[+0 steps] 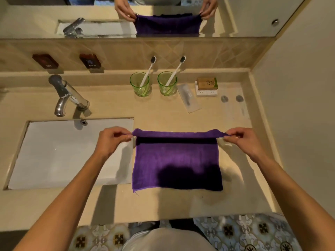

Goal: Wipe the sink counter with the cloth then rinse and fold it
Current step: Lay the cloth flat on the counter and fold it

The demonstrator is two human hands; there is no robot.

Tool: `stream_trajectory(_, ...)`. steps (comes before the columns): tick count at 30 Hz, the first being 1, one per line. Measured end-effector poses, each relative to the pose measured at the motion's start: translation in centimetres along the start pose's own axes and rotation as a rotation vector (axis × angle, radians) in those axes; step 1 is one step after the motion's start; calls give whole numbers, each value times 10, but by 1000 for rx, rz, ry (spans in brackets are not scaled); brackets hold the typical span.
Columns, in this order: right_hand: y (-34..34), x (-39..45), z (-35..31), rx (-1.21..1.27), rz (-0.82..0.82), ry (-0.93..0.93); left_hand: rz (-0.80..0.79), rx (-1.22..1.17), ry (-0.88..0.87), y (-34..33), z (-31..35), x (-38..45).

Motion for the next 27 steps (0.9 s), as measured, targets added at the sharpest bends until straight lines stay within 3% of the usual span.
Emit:
stream_trajectory(6,-13,-54,38,-26,-67,-27,-10,34,49,-15,-41,-60)
stream_trajectory(11,-23,-87,70,-34,34,-101,156,-99,228,-24,-80,-103)
stream_trajectory(19,-41,-112,110,-8,111,-234,262,-215,424,-46,-118,-138)
stream_trajectory(27,-51,-118,133,-100,87,-153,224,-10,350,-51,-134,-158)
Point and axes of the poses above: each hand's wrist, its own x-axis towards the middle knuckle, its own y-axis out of the back of the hand, z = x × y, the point moved 9 cm from there along x, towards the middle knuckle, and after that the axes turned 2 degrees about z, right-handed, at the moved point
